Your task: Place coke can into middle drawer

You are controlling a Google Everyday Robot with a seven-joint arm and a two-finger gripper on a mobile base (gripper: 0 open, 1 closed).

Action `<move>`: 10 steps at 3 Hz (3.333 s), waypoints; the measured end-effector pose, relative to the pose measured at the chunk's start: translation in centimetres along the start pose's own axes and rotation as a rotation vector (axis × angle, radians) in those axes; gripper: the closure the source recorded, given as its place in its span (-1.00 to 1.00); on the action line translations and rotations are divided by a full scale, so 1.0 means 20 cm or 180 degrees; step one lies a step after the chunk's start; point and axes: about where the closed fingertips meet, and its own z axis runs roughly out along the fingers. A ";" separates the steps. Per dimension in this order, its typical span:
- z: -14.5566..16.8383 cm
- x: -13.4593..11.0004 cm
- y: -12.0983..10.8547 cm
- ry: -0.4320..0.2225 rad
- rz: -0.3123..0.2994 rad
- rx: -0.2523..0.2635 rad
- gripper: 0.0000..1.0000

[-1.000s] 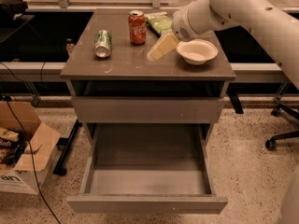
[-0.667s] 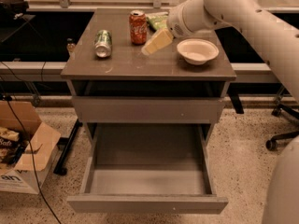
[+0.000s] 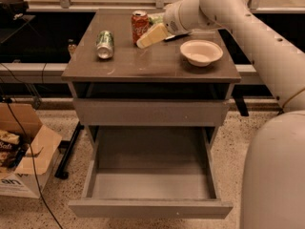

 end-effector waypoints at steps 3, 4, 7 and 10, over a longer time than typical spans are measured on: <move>0.29 -0.11 -0.04 -0.0154 0.0025 -0.0238 -1.00; 0.38 -0.13 -0.08 -0.0224 0.0108 -0.0200 -1.00; 0.55 -0.09 -0.18 -0.0270 0.0347 -0.0051 -1.00; 0.59 0.00 -0.25 -0.0231 0.0669 0.0022 0.00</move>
Offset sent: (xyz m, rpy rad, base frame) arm 0.0546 0.0393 0.0056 0.0437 0.0104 0.0811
